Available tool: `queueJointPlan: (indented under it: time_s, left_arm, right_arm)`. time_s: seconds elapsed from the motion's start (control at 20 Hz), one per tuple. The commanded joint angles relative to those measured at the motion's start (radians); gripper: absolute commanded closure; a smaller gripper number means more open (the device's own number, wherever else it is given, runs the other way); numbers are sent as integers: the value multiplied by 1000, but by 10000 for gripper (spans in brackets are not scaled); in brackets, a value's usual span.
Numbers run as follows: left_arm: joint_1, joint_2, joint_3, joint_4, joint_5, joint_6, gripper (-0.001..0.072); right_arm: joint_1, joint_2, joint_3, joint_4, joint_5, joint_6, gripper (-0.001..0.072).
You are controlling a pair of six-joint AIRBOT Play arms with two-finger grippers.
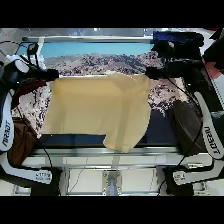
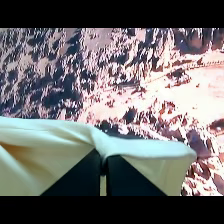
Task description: Fold the shirts.
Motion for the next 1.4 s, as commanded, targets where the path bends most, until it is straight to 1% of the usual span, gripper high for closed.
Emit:
queueJointPlan:
  time_s: [0.0, 0.05, 0.1, 0.2, 0.3, 0.35, 0.45, 0.5, 0.55, 0.6, 0.7, 0.75, 0.8, 0.85, 0.9, 1.05, 1.25, 1.3, 1.35]
  left_arm:
    - [-21, -68, 2, 21, 125, -43, 543]
    - [-14, -52, 3, 21, 126, -50, 329]
    - [2, -19, 3, 21, 118, -62, 204]
    - [54, 70, 3, 22, 58, -75, 209]
    - [149, 181, -2, 29, -48, -79, 213]
    - [212, 241, -19, 29, -104, -86, 214]
    - [340, 367, -113, 52, -197, -79, 215]
    - [407, 437, -199, 54, -221, -80, 228]
    - [467, 507, -294, 37, -222, -85, 231]
    - [523, 581, -405, -15, -222, -96, 231]
    - [598, 708, -617, -135, -223, -117, 231]
    - [614, 754, -711, -184, -223, -138, 230]
    - [618, 787, -796, -215, -223, -173, 231]
    - [618, 808, -878, -228, -228, -215, 230]
    - [618, 810, -940, -242, -241, -236, 231]
    - [618, 758, -1059, -285, -236, -240, 231]
    - [634, 587, -1064, -381, -195, -235, 231]
    - [641, 557, -1064, -415, -173, -206, 231]
    - [646, 540, -1064, -434, -148, -196, 230]
  right_arm:
    - [1, -77, 0, 39, 183, 45, 491]
    - [-5, -69, 10, 39, 175, 51, 294]
    - [-14, -56, 37, 28, 130, 55, 255]
    - [-53, -14, 111, -36, -35, 54, 255]
    - [-111, 60, 154, -149, -222, 53, 255]
    - [-143, 107, 151, -190, -299, 29, 253]
    - [-216, 209, 110, -209, -451, -46, 253]
    - [-253, 263, 70, -202, -515, -70, 253]
    - [-284, 318, 13, -185, -539, -90, 252]
    - [-313, 381, -65, -143, -525, -99, 253]
    - [-341, 495, -233, -8, -422, -123, 253]
    - [-337, 537, -298, 35, -371, -124, 253]
    - [-327, 571, -352, 52, -327, -124, 253]
    - [-314, 590, -383, 52, -307, -124, 253]
    - [-303, 595, -395, 53, -304, -126, 253]
    - [-268, 596, -396, 54, -287, -143, 253]
    - [-259, 596, -396, 55, -283, -146, 253]
    - [-259, 596, -396, 56, -287, -146, 253]
    - [-259, 596, -395, 55, -293, -146, 253]
